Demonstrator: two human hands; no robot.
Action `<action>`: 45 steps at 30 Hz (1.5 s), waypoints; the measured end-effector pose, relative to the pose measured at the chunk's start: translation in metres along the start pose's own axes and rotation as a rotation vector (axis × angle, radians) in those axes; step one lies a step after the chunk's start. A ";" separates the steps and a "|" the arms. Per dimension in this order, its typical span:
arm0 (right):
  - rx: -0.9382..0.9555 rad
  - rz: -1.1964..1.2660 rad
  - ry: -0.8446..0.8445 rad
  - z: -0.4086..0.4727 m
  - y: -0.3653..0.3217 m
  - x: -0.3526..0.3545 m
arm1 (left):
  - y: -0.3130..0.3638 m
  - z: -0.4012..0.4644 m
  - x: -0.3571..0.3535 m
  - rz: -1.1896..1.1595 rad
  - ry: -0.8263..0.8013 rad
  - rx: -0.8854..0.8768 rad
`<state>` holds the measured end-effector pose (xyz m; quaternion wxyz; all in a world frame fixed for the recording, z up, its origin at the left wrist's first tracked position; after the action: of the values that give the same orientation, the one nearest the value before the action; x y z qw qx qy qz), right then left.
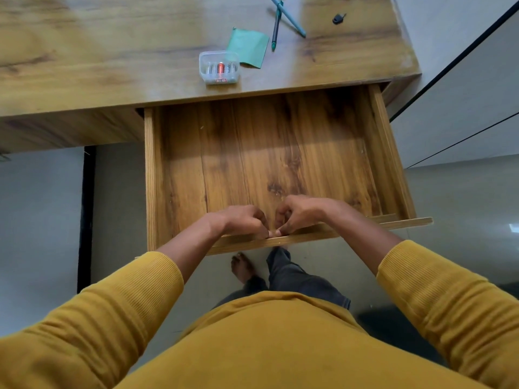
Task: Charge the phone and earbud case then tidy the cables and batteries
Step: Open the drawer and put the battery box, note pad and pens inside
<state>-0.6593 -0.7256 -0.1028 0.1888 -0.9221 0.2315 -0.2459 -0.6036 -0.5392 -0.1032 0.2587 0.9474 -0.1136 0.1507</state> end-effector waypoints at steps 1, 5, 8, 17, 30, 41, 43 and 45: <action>0.007 0.011 -0.018 0.000 0.002 -0.002 | -0.001 0.001 -0.003 0.007 -0.008 0.004; 0.015 0.061 -0.059 0.002 0.008 -0.012 | -0.006 0.006 -0.015 0.035 -0.037 0.009; 0.004 0.082 -0.094 0.001 0.011 -0.019 | -0.005 0.007 -0.023 0.039 -0.073 0.005; -0.046 0.092 -0.216 0.004 0.016 -0.039 | -0.009 0.011 -0.048 -0.025 -0.153 -0.024; -0.109 -0.021 -0.241 0.005 -0.002 -0.037 | -0.012 0.010 -0.049 0.010 -0.135 -0.066; -0.061 0.042 0.052 -0.001 -0.031 0.022 | -0.036 -0.016 0.023 -0.322 0.507 -0.142; -0.013 0.117 0.240 0.004 -0.043 0.045 | -0.037 -0.024 0.058 -0.415 0.733 -0.148; 0.050 0.257 0.416 0.011 -0.056 0.070 | -0.040 -0.027 0.091 -0.483 0.915 -0.145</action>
<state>-0.5804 -0.7137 -0.0597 0.1895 -0.8096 0.3748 -0.4101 -0.5130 -0.5039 -0.0684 0.3741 0.7634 0.2225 0.4772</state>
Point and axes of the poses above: each hand's wrist, its own z-axis towards the middle knuckle, its own x-axis out of the back of the hand, y = z × x, the point moved 1 cm from there along z, towards the middle knuckle, and after that the axes turned 2 degrees about z, right-handed, at the moved point
